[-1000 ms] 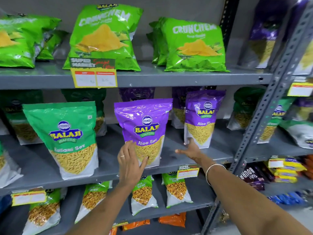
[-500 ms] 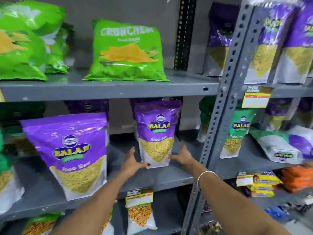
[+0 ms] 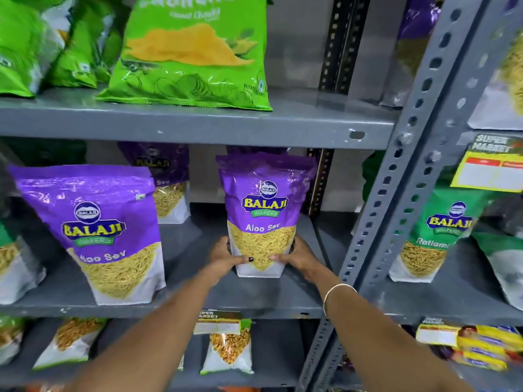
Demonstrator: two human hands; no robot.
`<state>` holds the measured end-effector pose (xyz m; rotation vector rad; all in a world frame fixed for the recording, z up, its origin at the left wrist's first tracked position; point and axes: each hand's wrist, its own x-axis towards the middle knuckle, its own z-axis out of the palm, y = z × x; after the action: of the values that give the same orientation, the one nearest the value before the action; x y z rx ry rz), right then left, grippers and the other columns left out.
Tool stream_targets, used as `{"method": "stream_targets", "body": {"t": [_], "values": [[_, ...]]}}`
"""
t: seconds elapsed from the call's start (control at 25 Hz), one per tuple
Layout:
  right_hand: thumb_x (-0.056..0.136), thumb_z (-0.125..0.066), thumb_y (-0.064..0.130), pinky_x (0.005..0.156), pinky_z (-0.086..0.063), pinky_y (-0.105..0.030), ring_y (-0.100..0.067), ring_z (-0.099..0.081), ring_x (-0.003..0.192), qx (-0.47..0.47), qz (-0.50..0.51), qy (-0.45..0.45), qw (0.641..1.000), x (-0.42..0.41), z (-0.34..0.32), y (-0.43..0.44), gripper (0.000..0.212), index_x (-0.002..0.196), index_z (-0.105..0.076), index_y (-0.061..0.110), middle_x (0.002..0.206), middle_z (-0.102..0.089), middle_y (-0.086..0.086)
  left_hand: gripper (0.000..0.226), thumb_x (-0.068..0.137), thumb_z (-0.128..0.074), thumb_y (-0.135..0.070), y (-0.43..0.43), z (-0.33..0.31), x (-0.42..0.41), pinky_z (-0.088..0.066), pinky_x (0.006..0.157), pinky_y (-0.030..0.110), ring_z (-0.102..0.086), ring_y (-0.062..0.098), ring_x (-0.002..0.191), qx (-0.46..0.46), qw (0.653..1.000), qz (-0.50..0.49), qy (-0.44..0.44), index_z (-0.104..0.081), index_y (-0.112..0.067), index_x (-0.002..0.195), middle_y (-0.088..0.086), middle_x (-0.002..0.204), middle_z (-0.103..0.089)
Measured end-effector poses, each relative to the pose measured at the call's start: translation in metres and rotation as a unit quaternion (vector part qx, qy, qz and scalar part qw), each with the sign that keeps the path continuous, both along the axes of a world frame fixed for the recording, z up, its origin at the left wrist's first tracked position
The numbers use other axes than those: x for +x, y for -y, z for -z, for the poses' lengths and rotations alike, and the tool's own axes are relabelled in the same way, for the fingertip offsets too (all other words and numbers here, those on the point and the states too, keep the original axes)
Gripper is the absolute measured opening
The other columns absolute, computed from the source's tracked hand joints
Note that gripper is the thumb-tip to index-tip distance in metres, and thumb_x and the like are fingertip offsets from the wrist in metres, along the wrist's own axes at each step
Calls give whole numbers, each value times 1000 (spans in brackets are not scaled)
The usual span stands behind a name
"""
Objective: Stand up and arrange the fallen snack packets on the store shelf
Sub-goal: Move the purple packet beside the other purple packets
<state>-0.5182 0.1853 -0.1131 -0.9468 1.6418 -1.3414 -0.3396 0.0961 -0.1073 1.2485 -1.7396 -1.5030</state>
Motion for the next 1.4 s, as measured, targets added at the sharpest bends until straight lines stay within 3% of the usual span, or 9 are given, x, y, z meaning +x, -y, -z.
{"method": "stream_targets", "body": {"t": [0.08, 0.16, 0.32, 0.6, 0.72, 0.84, 1.04, 1.24, 1.4], "values": [[60, -81, -3, 76, -56, -17, -24, -61, 106, 6, 5, -14, 1000, 3, -1, -7, 69, 122, -51, 4, 121, -64, -11, 48, 57, -84, -1, -5, 2, 4, -47, 101, 49, -60, 26, 103, -1, 1000, -2, 6, -49, -23, 82, 24, 124, -60], [61, -81, -4, 86, -54, -27, -26, -60, 108, 9, 9, -11, 1000, 6, 0, -16, 64, 117, -52, 8, 125, -62, -15, 48, 54, -86, -7, -11, 5, 8, -48, 99, 53, -62, 32, 110, -6, 1000, 0, 17, -48, -25, 78, 21, 122, -63], [67, -73, -13, 66, -54, -8, -21, -55, 106, 5, -4, 1, 1000, 19, -6, -39, 63, 124, -47, 0, 127, -58, -19, 43, 64, -81, -4, -30, 5, 18, -48, 99, 51, -61, 32, 110, -19, 999, 6, 44, -47, -25, 78, 17, 120, -64], [69, -73, -10, 60, -51, -1, -20, -54, 105, 18, -4, -29, 999, 29, -10, -59, 60, 123, -48, -3, 122, -60, -17, 47, 65, -82, -9, -49, 1, 25, -50, 96, 39, -61, 31, 112, -41, 996, 16, 83, -51, -9, 101, 15, 122, -64], [69, -73, -10, 61, -53, -7, -20, -56, 104, 22, -2, -26, 999, 31, -11, -63, 58, 121, -48, -3, 126, -59, -19, 56, 66, -82, -12, -52, 1, 27, -50, 94, 35, -61, 29, 113, -43, 995, 20, 89, -53, -3, 113, 12, 123, -64], [68, -76, -5, 69, -50, -13, -19, -56, 106, 37, 5, -33, 999, 32, -12, -65, 61, 122, -48, -2, 128, -60, -19, 54, 62, -84, -17, -51, 1, 28, -51, 97, 45, -62, 29, 111, -47, 994, 23, 97, -54, -9, 106, 13, 122, -65], [68, -78, -1, 90, -45, -29, -27, -56, 118, 49, 4, -35, 998, 31, -12, -66, 65, 125, -47, -1, 129, -60, -17, 53, 63, -84, -20, -54, 2, 28, -50, 97, 47, -62, 29, 111, -59, 992, 19, 111, -53, -9, 106, 13, 121, -65], [70, -76, -3, 89, -43, -29, -20, -54, 109, 53, 6, -24, 998, 34, -16, -69, 63, 126, -46, 1, 126, -59, -15, 61, 64, -83, -21, -53, 3, 28, -50, 98, 48, -61, 29, 113, -54, 991, 20, 117, -53, -5, 114, 13, 124, -64], [68, -78, 1, 91, -44, -29, -25, -54, 119, 67, 6, -28, 997, 35, -19, -70, 68, 128, -44, 3, 129, -58, -14, 62, 65, -82, -22, -53, 1, 28, -49, 99, 48, -59, 29, 115, -54, 991, 18, 120, -52, -6, 117, 13, 126, -62]]}}
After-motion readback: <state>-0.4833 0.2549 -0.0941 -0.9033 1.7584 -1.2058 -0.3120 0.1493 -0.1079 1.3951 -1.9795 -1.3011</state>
